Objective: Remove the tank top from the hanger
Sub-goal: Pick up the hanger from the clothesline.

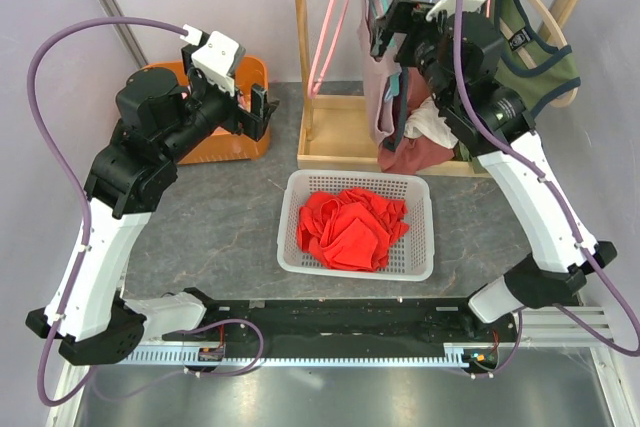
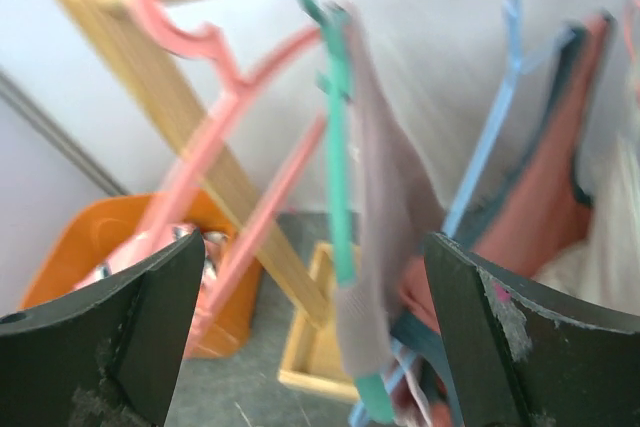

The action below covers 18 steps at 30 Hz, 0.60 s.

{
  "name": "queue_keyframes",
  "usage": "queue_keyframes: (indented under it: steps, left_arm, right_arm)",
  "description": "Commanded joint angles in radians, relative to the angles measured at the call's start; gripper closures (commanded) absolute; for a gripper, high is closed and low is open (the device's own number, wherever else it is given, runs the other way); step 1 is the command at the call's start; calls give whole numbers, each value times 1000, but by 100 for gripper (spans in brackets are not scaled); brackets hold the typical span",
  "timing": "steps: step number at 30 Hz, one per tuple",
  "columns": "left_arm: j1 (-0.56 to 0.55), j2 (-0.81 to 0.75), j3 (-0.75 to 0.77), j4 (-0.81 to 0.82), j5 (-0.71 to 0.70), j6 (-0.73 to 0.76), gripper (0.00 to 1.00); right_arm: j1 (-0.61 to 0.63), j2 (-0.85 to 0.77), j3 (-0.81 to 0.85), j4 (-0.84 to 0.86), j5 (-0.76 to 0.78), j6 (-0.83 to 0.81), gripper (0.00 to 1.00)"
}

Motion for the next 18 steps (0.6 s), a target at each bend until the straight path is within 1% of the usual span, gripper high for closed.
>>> queue_keyframes:
  steps: [1,5,12,14,15,17,18]
  left_arm:
    - [12,-15,-11,11,25,4,0]
    - [16,-21,-21,13,27,4,0]
    - [18,-16,-27,16,25,5,0]
    - [18,-15,-24,16,30,1,0]
    - [18,-13,-24,16,31,-1,0]
    - [18,-13,-22,16,34,-2,0]
    - [18,-13,-22,16,34,-1,0]
  right_arm:
    - [22,98,113,39,-49,-95,2]
    - [24,178,200,-33,-13,-130,2]
    - [44,206,197,-91,90,-146,2]
    - [47,214,214,-122,109,-141,7]
    - [48,217,222,-134,115,-138,16]
    - [56,214,223,-154,142,-138,22]
    - [57,209,222,-160,150,-138,22]
